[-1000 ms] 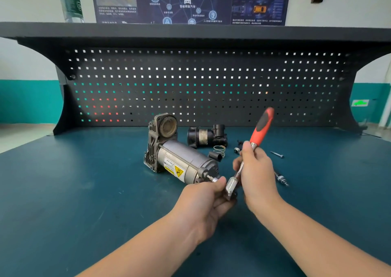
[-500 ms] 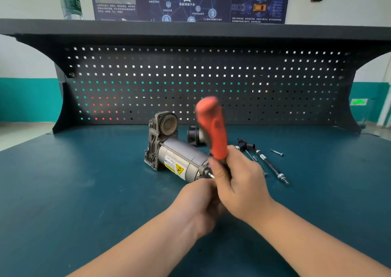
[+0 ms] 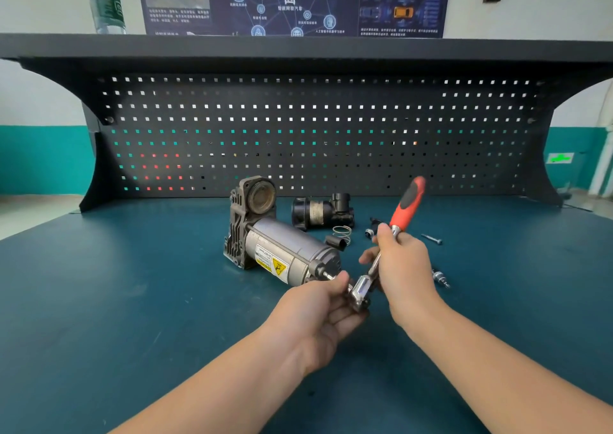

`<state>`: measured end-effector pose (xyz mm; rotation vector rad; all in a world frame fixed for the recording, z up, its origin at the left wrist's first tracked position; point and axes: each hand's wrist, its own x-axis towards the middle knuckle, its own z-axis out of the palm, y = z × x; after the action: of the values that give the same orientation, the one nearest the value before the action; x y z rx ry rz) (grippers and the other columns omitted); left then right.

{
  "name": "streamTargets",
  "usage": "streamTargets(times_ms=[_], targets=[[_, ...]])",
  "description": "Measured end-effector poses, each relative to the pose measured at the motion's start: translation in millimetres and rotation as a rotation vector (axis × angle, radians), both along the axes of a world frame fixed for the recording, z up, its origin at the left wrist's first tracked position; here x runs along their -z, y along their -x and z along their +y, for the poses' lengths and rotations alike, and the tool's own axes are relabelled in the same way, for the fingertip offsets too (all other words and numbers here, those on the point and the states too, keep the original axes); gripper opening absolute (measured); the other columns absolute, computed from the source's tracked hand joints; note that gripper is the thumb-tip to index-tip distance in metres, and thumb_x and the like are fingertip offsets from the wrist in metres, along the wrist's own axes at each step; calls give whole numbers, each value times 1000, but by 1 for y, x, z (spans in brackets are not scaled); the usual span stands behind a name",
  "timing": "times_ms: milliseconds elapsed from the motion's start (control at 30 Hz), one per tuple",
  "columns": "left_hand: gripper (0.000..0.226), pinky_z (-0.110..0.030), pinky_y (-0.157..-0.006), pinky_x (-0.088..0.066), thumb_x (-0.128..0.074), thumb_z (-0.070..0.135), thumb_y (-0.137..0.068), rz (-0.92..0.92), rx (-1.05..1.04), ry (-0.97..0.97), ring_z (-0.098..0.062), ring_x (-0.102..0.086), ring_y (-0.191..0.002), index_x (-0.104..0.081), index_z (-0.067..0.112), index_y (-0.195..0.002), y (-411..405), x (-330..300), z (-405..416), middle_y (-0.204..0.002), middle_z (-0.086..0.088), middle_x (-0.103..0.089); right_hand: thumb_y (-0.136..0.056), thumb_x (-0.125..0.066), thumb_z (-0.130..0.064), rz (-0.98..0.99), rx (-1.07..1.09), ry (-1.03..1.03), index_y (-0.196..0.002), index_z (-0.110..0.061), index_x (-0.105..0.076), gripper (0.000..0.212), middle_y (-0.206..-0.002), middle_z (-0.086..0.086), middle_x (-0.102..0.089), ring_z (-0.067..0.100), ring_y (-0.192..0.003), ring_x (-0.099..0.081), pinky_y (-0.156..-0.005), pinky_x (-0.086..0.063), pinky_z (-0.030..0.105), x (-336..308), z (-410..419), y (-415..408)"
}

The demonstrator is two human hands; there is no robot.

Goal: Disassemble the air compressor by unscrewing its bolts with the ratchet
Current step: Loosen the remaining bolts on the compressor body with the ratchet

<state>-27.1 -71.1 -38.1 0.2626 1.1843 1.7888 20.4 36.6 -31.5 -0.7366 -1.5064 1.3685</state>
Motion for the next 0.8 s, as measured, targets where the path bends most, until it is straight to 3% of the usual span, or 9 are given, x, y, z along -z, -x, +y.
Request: streamTargets(times_ms=[67, 133, 267, 367, 433, 533, 633, 733, 800], targets=[[14, -31, -56, -58, -61, 13, -89, 46, 5, -14, -25, -67, -70, -65, 0, -89, 0, 1, -1, -76, -14, -71, -100, -43, -30, 47, 27, -273, -77, -13, -51, 29, -48, -6, -59, 5, -41, -47, -47, -39, 19, -4, -10, -4], [14, -30, -60, -58, -65, 16, -85, 80, 20, -34, -24, -69, -69, -69, 2, -85, -1, 1, -4, -75, -12, -71, -98, -45, -31, 77, 19, -619, -75, -16, -47, 28, -51, -6, -55, 10, -50, -52, -54, -42, 24, -6, -22, -9], [19, -21, -53, -55, -50, 10, -93, 37, 54, -93, -12, -67, -58, -63, 10, -80, -3, 0, -7, -70, -5, -70, -98, -39, -34, 4, 52, -1483, -81, -11, -54, 32, -52, -5, -50, 20, -45, -47, -42, -34, 30, -7, -36, -16], [26, -20, -58, -53, -41, 9, -97, 13, 31, -112, -10, -67, -62, -58, 13, -78, -1, 1, -7, -68, -1, -69, -99, -35, -33, -14, 57, -1600, -81, -7, -57, 38, -51, 1, -50, 22, -42, -46, -39, -32, 26, -4, -35, -14], [22, -26, -63, -55, -47, 5, -92, 22, 63, -66, -17, -66, -69, -63, 9, -77, -1, 0, -5, -75, -9, -68, -95, -42, -32, 14, 47, -1376, -84, -13, -54, 25, -53, -1, -51, 24, -44, -49, -40, -40, 29, -1, -34, -14], [15, -26, -52, -57, -54, 5, -90, 22, 56, -27, -19, -65, -61, -67, 3, -82, 0, -1, -3, -68, -11, -68, -96, -40, -37, 76, -25, -735, -76, -27, -45, 22, -52, -7, -50, 14, -49, -49, -52, -43, 37, -2, -28, -9], [12, -28, -54, -58, -59, 8, -89, -2, 31, -25, -22, -65, -70, -65, -1, -95, 1, -2, -2, -74, -13, -70, -101, -39, -31, 52, 51, -152, -74, -18, -46, 31, -45, -7, -51, 7, -41, -44, -48, -36, 27, -4, -12, -1], [10, -27, -55, -58, -59, 9, -89, 12, 27, -4, -21, -65, -71, -64, 1, -94, 0, -1, -1, -76, -13, -70, -101, -40, -28, 66, -23, 465, -76, -17, -46, 28, -57, 0, -52, 6, -25, -37, -35, -30, 15, 2, -3, 1], [8, -27, -54, -57, -59, 9, -89, 20, 23, 1, -21, -65, -70, -63, 1, -91, 0, -1, -1, -77, -14, -70, -102, -39, -27, 74, -76, 658, -76, -17, -45, 28, -61, 1, -51, 5, -18, -33, -33, -31, 12, 5, -3, 1]])
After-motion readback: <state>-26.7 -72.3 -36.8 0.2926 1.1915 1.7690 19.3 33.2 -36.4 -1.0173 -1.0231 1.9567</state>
